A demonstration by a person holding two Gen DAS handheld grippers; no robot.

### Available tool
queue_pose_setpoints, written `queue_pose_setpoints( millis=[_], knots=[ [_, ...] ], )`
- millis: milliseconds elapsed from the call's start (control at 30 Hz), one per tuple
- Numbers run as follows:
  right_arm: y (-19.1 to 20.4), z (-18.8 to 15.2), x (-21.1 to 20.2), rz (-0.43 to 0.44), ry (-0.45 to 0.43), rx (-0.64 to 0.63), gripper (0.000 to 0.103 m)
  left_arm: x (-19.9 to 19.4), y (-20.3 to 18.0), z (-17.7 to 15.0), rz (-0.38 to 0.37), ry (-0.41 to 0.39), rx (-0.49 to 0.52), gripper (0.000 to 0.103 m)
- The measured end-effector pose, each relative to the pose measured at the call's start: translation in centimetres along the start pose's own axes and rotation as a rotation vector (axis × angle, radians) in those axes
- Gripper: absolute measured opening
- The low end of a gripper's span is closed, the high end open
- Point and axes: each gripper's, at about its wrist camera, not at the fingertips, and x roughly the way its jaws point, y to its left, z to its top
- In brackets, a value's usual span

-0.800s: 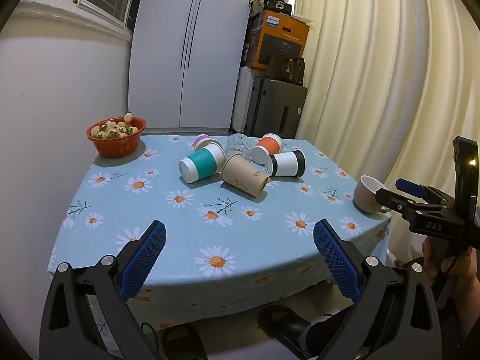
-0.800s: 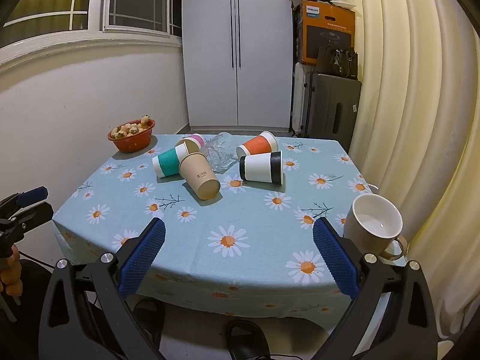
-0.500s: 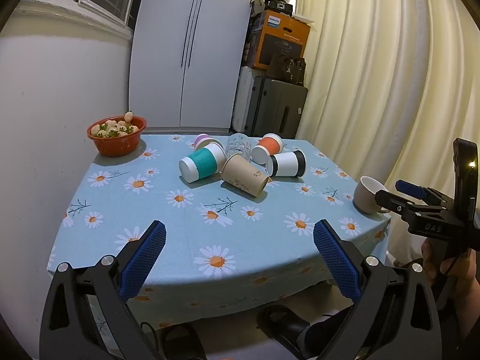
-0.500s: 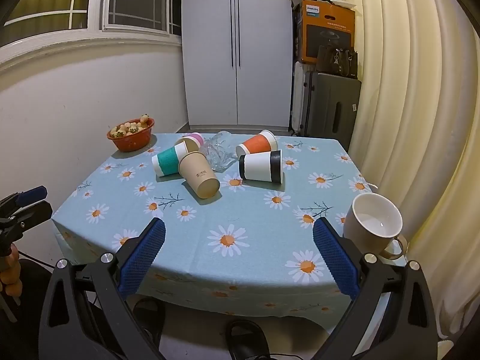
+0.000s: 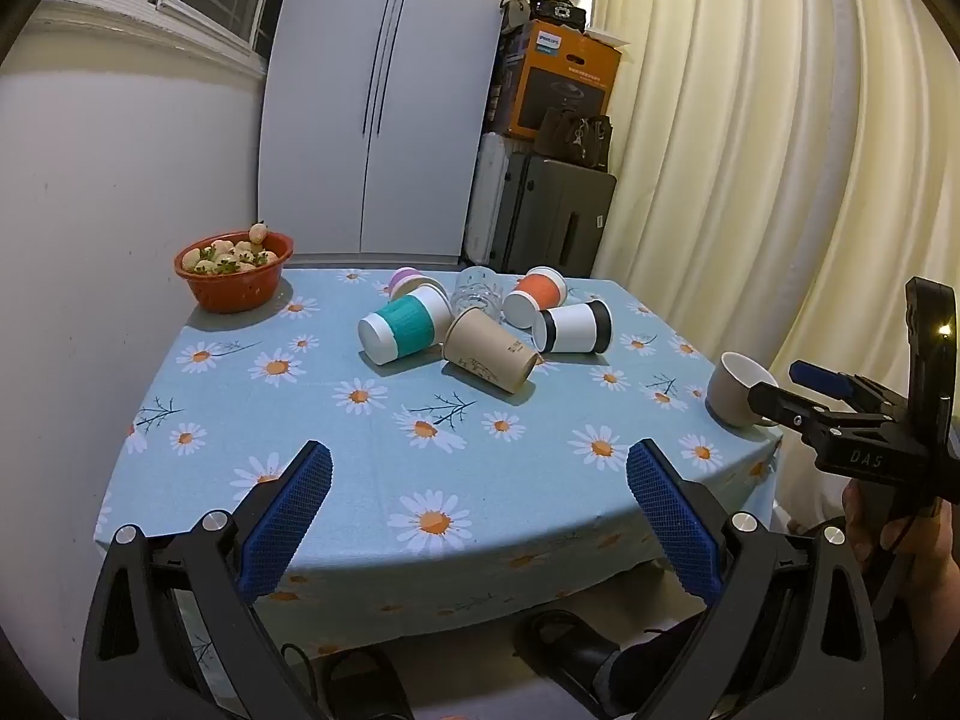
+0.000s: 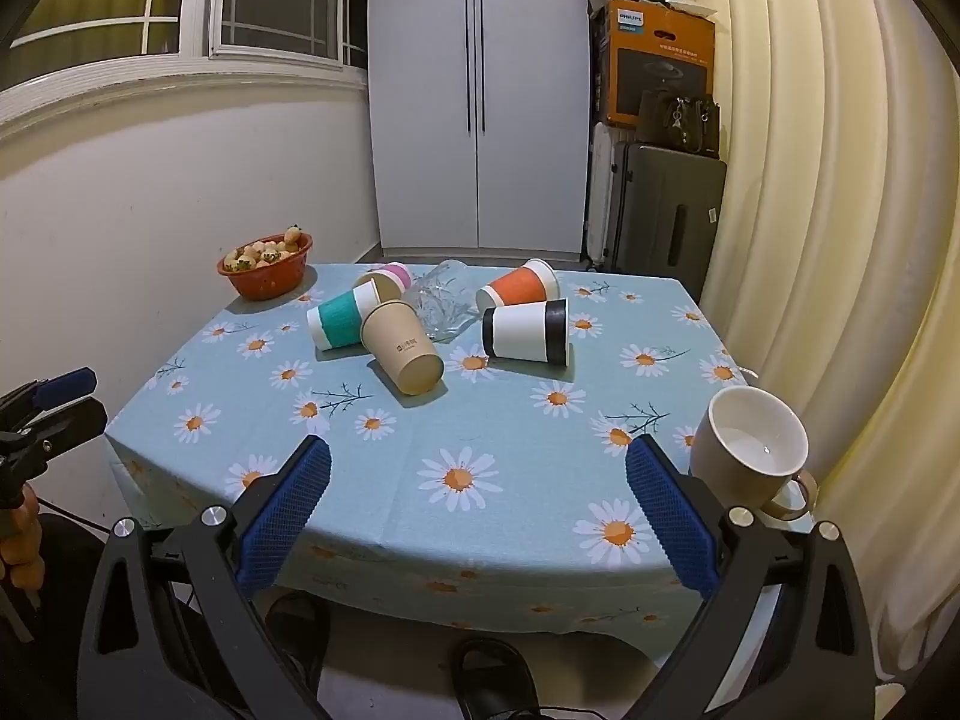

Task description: Flip cup upright

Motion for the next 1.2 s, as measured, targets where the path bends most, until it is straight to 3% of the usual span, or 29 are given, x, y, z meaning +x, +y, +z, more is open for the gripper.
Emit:
queue_pose_setpoints(
  millis=[1200],
  knots=[
    [0.02,-0.19,0.14,-0.003,0.004,-0.006,0.098,0.12,0.18,-0.31,0.001,0.000,-0.006,0.096]
  ],
)
